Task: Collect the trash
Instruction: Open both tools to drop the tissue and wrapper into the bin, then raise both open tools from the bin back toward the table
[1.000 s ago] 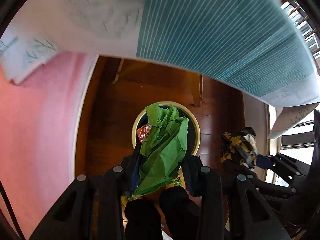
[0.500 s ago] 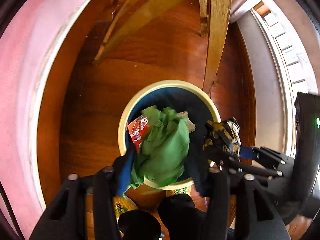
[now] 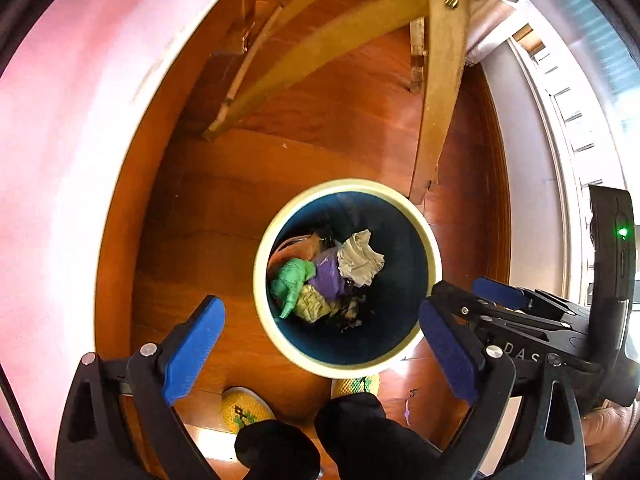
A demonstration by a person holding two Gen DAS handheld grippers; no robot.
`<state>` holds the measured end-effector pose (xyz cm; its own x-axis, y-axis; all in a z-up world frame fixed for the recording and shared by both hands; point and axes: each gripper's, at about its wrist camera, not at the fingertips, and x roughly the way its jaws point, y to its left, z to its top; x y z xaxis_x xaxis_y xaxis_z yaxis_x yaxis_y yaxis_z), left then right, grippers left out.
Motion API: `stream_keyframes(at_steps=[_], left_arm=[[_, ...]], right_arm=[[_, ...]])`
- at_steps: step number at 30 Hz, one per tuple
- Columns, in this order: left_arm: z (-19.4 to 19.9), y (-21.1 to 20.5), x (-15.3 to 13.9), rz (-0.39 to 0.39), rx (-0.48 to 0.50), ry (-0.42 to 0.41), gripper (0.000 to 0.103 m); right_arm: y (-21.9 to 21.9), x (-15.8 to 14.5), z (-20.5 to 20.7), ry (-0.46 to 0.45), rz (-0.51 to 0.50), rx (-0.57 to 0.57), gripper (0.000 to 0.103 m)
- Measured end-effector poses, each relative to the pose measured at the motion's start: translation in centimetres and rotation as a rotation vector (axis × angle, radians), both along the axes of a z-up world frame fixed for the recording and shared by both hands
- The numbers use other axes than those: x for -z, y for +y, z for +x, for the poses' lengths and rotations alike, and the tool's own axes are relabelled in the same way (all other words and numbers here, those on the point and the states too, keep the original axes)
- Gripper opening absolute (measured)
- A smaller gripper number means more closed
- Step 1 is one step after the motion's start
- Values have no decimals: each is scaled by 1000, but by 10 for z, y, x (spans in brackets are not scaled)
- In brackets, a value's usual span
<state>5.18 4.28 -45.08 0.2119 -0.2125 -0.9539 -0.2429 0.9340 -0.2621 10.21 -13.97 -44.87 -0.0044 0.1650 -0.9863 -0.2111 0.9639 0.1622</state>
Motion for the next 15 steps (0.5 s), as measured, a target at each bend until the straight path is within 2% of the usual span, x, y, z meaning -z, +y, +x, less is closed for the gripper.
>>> stream_keyframes(at_steps=[4, 7, 10, 15], left_arm=[[-11, 1, -46, 16, -2, -23, 97], [-21, 2, -91, 25, 6, -52, 97], [-31, 7, -137, 33, 13, -84, 102], [-48, 16, -217, 57, 29, -162, 102]], right_arm=[[-3, -41, -12, 8, 8, 13, 61], [-2, -78, -24, 2, 12, 11, 61], [-1, -120, -36, 3, 24, 9, 61], [6, -198, -55, -53, 53, -10, 61]])
